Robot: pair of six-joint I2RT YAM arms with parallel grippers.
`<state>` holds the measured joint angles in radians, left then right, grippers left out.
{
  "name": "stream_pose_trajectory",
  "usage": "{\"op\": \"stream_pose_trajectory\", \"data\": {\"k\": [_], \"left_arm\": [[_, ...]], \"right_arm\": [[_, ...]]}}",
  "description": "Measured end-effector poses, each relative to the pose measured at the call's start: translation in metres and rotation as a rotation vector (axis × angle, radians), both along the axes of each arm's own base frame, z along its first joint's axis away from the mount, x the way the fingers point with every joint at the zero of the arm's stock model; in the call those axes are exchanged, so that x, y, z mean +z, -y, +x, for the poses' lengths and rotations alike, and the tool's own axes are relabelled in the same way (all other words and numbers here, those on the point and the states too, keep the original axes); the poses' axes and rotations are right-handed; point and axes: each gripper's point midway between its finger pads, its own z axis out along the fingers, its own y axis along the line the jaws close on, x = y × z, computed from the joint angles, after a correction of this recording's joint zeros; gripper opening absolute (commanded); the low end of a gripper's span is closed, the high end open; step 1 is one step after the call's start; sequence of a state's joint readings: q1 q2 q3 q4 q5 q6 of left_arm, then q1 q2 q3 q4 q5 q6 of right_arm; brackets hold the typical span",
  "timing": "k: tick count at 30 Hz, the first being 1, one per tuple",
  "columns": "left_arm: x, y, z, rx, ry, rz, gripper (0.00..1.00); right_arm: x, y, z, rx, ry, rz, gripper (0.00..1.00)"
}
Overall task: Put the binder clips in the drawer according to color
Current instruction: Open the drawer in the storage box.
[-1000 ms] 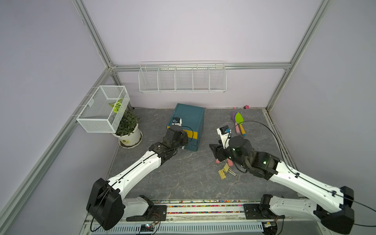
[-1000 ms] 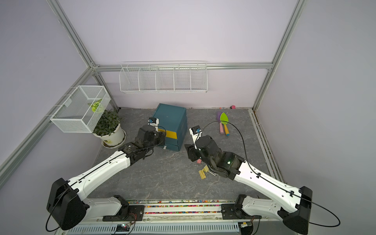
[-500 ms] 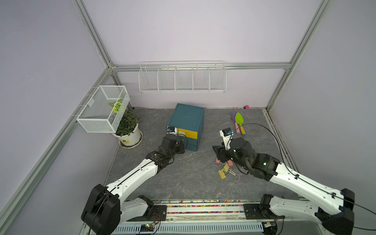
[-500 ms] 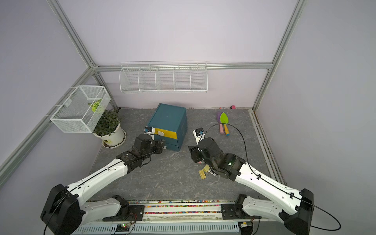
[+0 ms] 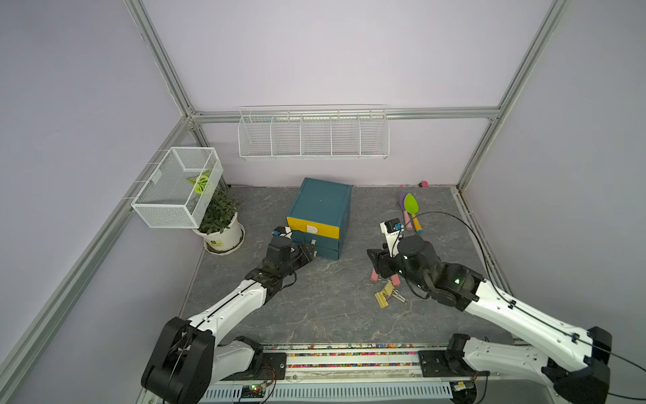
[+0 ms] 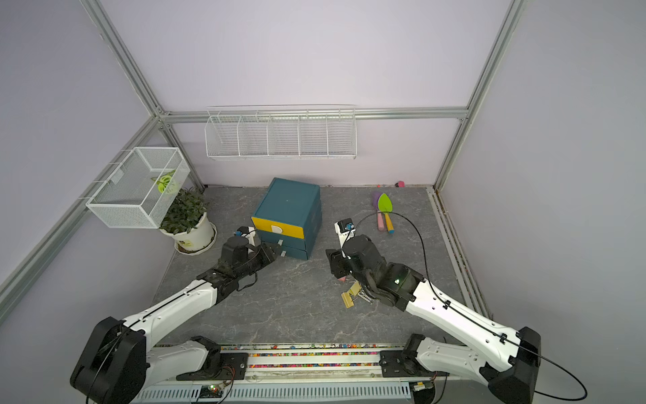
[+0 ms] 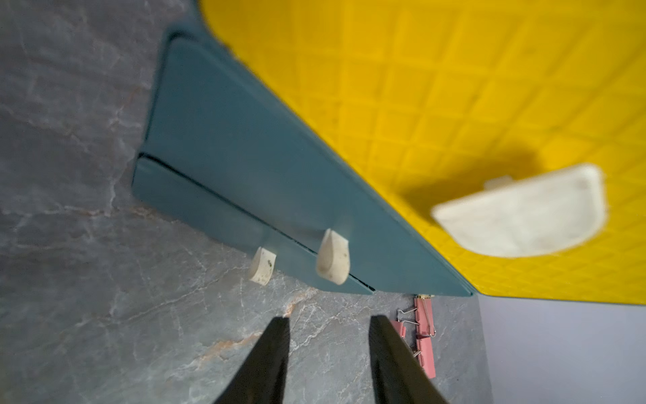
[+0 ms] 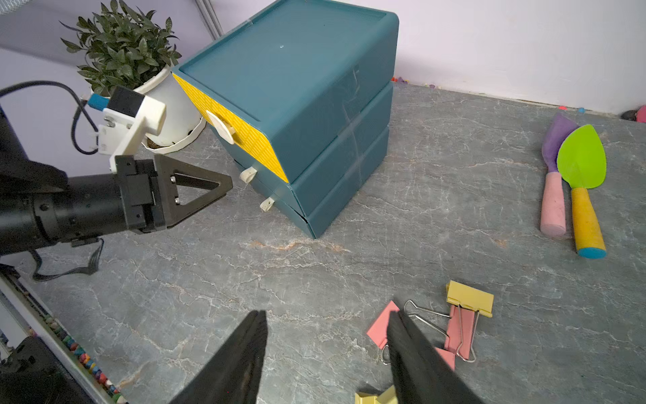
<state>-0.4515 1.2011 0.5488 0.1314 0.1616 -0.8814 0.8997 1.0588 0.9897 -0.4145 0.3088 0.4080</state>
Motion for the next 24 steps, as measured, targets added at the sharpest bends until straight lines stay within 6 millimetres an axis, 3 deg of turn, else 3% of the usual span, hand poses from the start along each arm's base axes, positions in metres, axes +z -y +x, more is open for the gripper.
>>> {"op": "stream_pose_trajectory", "data": {"k": [6, 12, 24], "left_arm": [[0.001, -0.005, 0.002, 0.068, -0.045, -0.16, 0.48], [0.011, 0.004, 0.005, 0.069, -0.056, -0.281, 0.47], [-0.002, 0.011, 0.016, 0.083, -0.105, -0.344, 0.36]], "right_arm": [[-0.001, -0.001, -0.001, 0.006, -0.008, 0.007, 0.61], [-0.007, 0.0, -0.003, 0.007, -0.024, 0.008, 0.61], [-0.007, 0.0, -0.003, 0.005, -0.025, 0.012, 0.61]]}}
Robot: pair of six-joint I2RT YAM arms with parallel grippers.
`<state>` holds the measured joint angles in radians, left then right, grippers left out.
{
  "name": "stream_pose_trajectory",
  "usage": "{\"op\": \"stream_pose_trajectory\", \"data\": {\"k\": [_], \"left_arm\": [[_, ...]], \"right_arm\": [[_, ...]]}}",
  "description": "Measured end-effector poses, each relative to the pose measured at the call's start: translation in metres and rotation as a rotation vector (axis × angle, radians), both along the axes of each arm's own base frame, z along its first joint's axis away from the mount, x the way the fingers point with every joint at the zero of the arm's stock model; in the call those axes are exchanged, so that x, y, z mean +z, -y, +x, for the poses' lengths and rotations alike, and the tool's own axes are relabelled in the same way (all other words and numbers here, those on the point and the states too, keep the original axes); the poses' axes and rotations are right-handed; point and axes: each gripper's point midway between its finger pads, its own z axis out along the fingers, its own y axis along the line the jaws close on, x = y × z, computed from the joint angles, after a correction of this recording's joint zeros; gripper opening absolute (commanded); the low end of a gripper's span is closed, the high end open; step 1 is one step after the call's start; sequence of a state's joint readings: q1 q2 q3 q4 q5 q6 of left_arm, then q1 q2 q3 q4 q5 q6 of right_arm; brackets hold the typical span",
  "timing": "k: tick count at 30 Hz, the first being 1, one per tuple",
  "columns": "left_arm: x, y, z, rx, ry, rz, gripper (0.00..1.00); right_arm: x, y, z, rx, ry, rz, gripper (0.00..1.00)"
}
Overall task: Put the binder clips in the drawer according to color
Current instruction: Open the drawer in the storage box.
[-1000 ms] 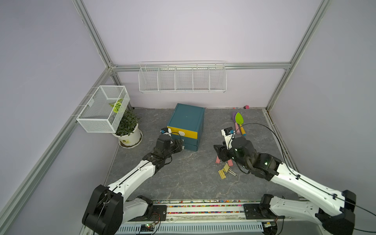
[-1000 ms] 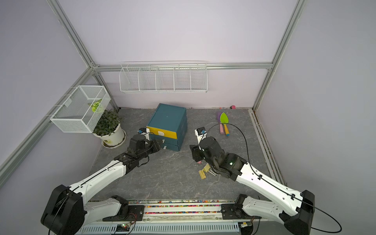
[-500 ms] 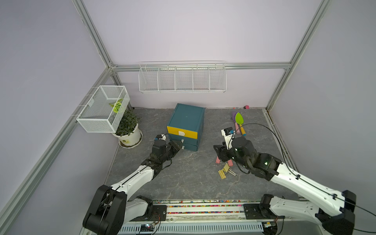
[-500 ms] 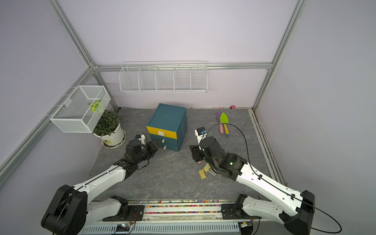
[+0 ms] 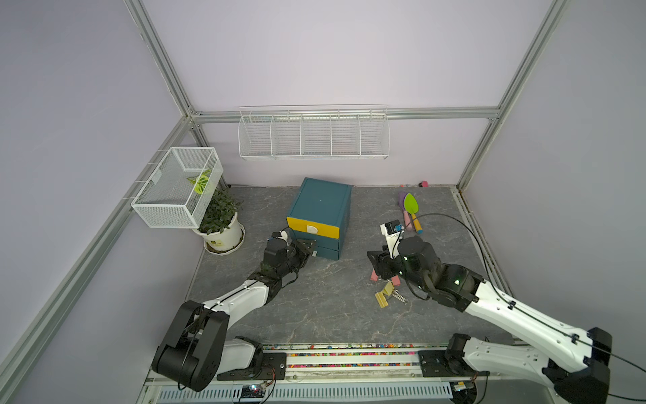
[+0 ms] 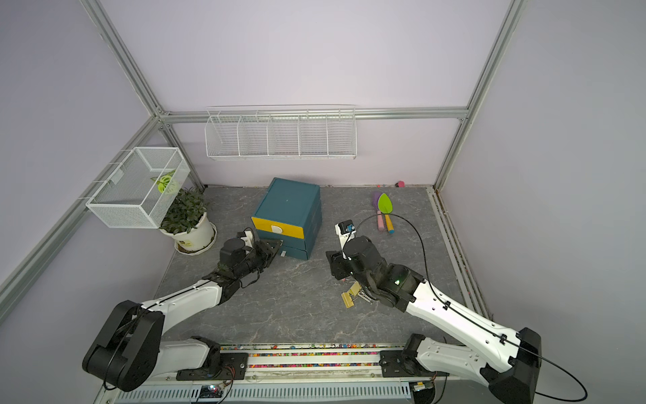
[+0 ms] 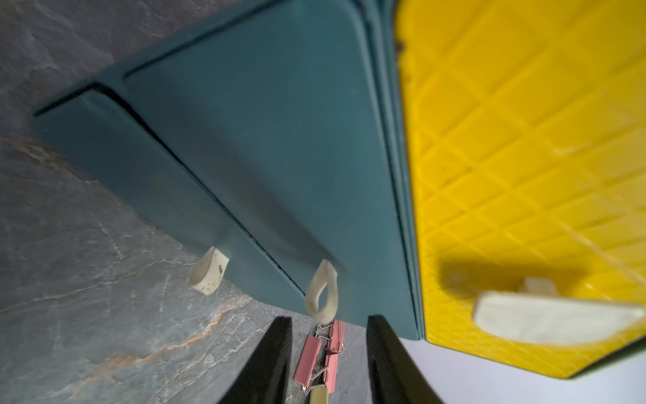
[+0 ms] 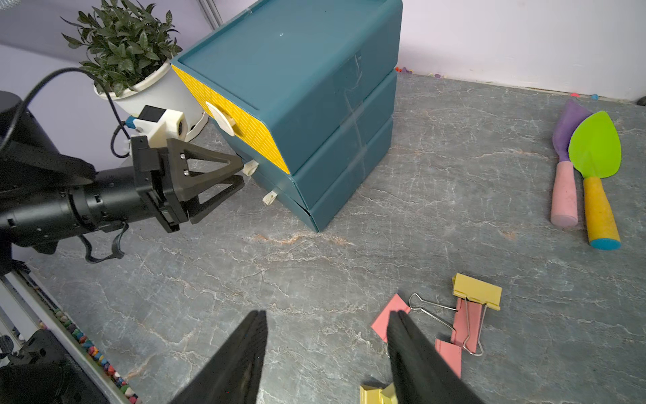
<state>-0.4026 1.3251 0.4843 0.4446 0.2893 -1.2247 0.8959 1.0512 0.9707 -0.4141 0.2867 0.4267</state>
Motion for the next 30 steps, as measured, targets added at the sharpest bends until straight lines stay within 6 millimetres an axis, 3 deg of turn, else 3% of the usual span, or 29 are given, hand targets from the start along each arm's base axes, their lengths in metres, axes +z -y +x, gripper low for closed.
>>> {"op": "stream_pose_trajectory", "data": {"k": [4, 13, 16, 19, 30], "left_arm": [[-0.004, -0.001, 0.003, 0.008, -0.007, -0.004, 0.28], [-0.009, 0.002, 0.008, 0.008, -0.008, -0.013, 0.22], [-0.009, 0.002, 0.009, 0.008, -0.007, -0.018, 0.14], [-0.008, 0.002, 0.01, 0.005, -0.004, -0.02, 0.0], [0.007, -0.002, 0.0, -0.006, 0.01, -0.006, 0.0]], "right_arm": [[0.0, 0.0, 0.0, 0.0, 0.0, -0.001, 0.61], [0.0, 0.0, 0.0, 0.0, 0.0, 0.0, 0.61], [0.0, 0.0, 0.0, 0.0, 0.0, -0.001, 0.61], [0.0, 0.0, 0.0, 0.0, -0.001, 0.0, 0.61], [-0.007, 0.004, -0.003, -0.005, -0.012, -0.003, 0.6]]}}
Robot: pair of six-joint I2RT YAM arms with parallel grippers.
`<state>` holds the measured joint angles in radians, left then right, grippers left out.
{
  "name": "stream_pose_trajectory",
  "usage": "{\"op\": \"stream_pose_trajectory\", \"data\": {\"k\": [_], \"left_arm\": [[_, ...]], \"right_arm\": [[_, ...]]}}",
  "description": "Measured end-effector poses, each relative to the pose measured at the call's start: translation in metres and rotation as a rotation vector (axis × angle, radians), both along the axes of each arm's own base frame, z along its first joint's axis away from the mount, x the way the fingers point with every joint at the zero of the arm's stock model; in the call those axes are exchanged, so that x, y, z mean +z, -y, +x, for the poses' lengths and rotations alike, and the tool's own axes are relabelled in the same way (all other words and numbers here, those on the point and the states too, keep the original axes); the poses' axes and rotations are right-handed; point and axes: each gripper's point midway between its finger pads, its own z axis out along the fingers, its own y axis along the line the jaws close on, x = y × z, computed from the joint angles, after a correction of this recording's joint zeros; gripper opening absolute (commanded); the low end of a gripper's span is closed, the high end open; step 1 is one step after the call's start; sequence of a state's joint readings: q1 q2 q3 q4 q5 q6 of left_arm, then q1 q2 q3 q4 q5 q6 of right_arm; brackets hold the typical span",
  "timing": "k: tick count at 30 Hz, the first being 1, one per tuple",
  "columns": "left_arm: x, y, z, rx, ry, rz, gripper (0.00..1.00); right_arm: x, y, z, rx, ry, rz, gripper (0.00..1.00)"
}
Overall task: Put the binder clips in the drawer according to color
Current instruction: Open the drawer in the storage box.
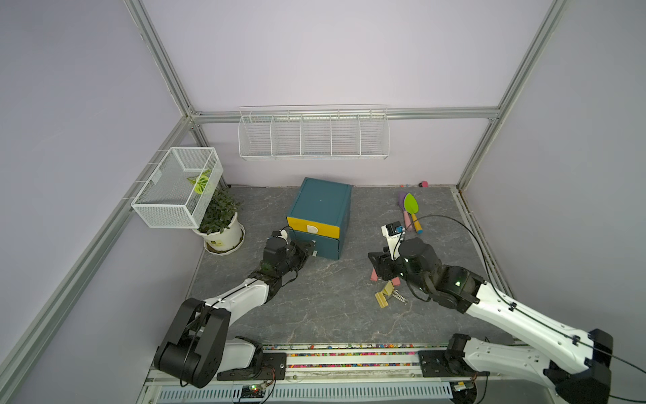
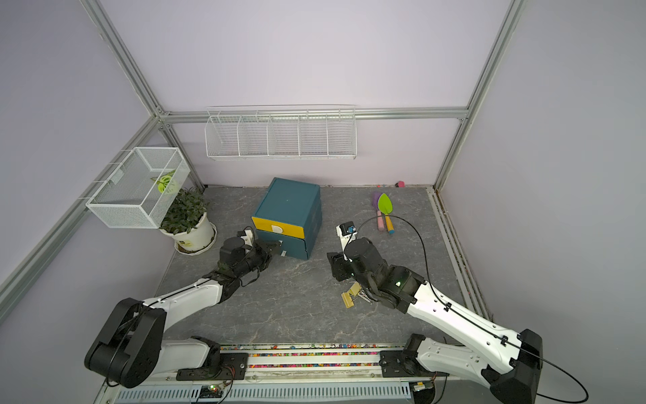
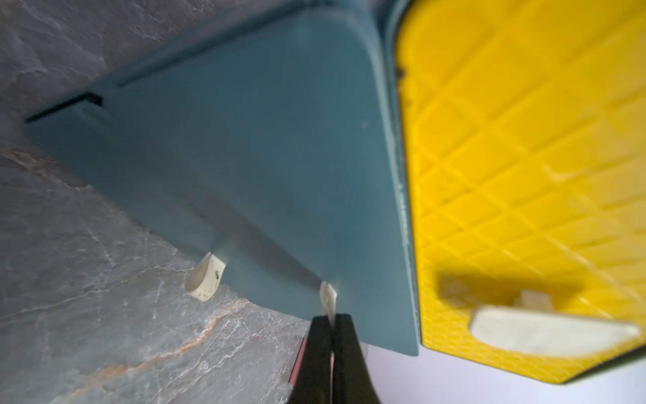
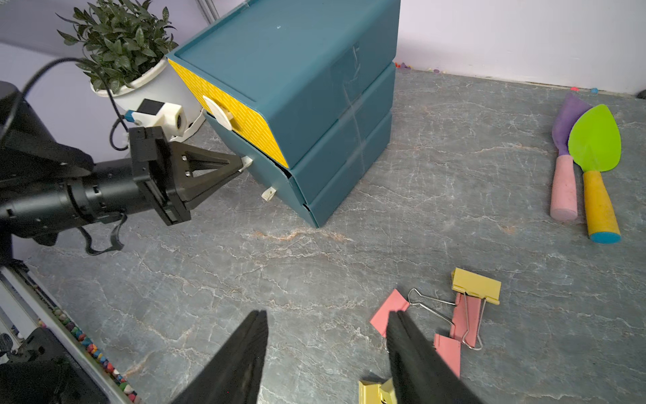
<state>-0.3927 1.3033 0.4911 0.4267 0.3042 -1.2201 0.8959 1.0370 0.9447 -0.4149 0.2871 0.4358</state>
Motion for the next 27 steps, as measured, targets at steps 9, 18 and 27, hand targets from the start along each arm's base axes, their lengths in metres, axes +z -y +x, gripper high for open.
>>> {"op": "stream_pose_trajectory", "data": {"k": [9, 18, 27], "left_arm": [[-0.004, -0.016, -0.04, -0.014, -0.024, 0.045, 0.0], [0.004, -0.034, -0.081, -0.02, -0.02, 0.067, 0.0], [-0.008, -0.037, -0.095, -0.039, -0.064, 0.088, 0.0]], "right_arm": [[-0.017, 0.016, -0.003, -0.062, -0.058, -0.052, 0.61], [-0.036, 0.032, -0.008, -0.138, -0.128, -0.105, 0.62], [-0.045, 0.035, -0.009, -0.161, -0.163, -0.118, 0.62]]}}
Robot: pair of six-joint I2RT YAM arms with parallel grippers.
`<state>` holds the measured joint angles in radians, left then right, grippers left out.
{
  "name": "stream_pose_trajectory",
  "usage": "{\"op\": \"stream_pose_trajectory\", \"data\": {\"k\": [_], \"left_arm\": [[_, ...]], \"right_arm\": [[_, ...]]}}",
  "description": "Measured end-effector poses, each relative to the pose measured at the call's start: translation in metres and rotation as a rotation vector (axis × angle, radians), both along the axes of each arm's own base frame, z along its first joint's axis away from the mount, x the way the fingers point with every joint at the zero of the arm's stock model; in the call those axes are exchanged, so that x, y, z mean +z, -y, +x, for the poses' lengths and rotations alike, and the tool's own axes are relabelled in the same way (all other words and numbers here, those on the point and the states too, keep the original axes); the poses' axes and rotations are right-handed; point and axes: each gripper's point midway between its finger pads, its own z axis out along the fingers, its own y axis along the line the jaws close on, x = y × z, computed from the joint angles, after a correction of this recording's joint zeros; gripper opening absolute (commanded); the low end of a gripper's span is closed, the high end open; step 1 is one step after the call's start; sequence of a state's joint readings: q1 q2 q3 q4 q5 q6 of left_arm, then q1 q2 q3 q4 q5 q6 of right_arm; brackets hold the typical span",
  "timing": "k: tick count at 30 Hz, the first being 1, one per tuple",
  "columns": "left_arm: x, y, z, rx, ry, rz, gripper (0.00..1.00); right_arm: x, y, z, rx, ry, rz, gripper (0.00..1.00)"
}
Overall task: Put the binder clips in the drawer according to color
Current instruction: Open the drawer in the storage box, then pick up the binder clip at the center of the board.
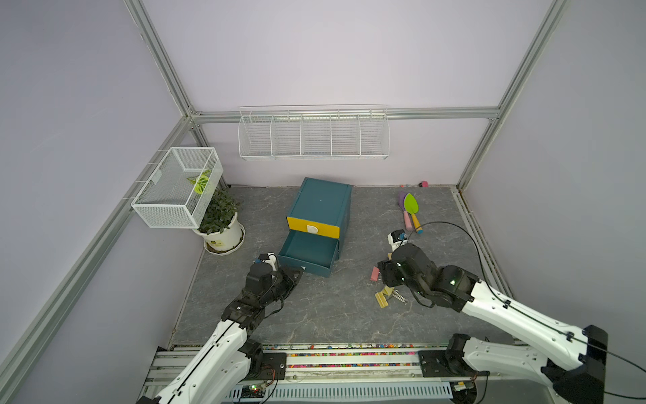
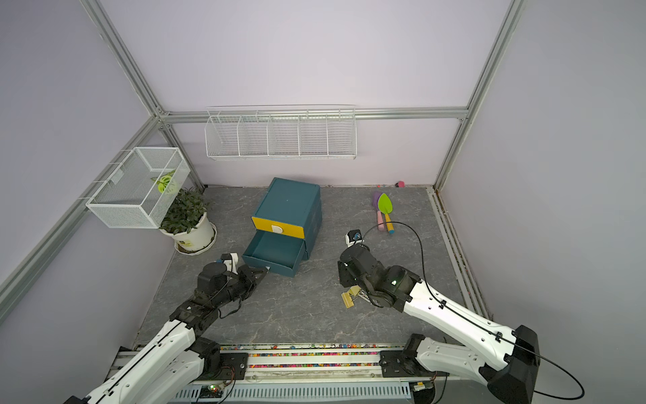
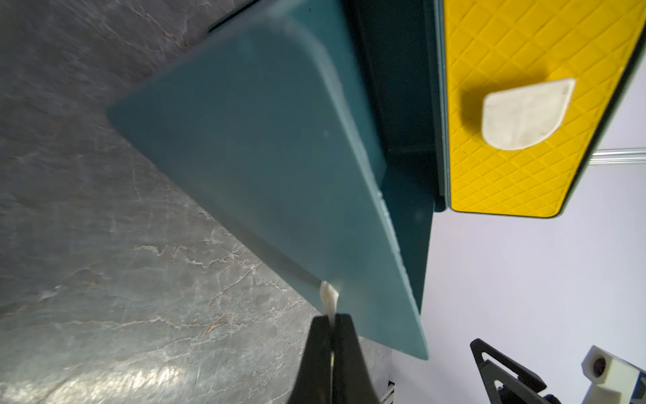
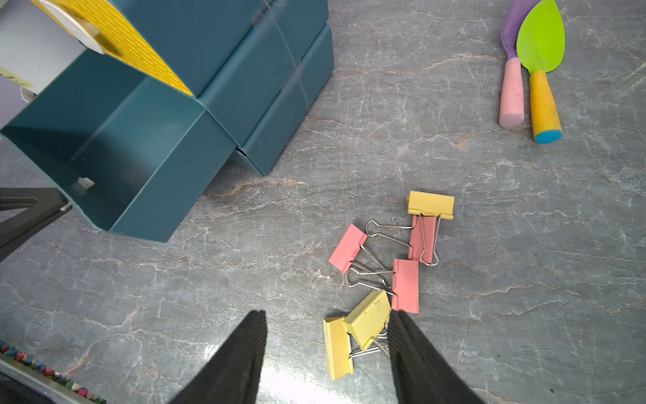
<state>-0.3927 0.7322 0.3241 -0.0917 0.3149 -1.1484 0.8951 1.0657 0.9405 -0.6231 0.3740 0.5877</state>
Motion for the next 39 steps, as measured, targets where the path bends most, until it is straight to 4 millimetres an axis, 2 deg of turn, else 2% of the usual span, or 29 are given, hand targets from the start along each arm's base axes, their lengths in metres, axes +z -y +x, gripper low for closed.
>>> {"op": "stream_pose_trajectory", "data": {"k": [9, 12, 17, 23, 27, 31, 34, 39], "left_arm": [[0.005, -0.001, -0.004, -0.001, 0.024, -0.011, 0.0], [0.002, -0.001, -0.005, -0.007, 0.017, -0.01, 0.16], [0.001, 0.0, -0.007, -0.018, 0.014, -0.008, 0.3], [-0.001, -0.002, -0.011, -0.027, 0.018, 0.014, 0.4], [-0.002, -0.005, -0.015, -0.035, 0.014, 0.041, 0.47], [-0.002, -0.011, -0.021, -0.028, 0.012, 0.074, 0.55], [0.004, -0.016, -0.025, -0.022, 0.014, 0.103, 0.61], [0.024, -0.025, -0.029, -0.006, 0.037, 0.151, 0.66]], "right_arm": [[-0.002, 0.002, 0.0, -0.022, -0.01, 0.001, 0.67], [-0.009, 0.005, 0.0, -0.052, -0.032, -0.006, 0.71], [-0.029, 0.01, -0.004, -0.111, -0.113, -0.038, 0.76], [-0.047, 0.021, -0.016, -0.251, -0.218, -0.016, 0.79], [-0.059, 0.025, -0.028, -0.386, -0.306, 0.059, 0.73], [-0.082, 0.027, -0.044, -0.524, -0.418, 0.126, 0.71], [-0.094, 0.031, -0.052, -0.603, -0.459, 0.14, 0.72], [-0.103, 0.034, -0.054, -0.707, -0.484, 0.156, 0.72]]}}
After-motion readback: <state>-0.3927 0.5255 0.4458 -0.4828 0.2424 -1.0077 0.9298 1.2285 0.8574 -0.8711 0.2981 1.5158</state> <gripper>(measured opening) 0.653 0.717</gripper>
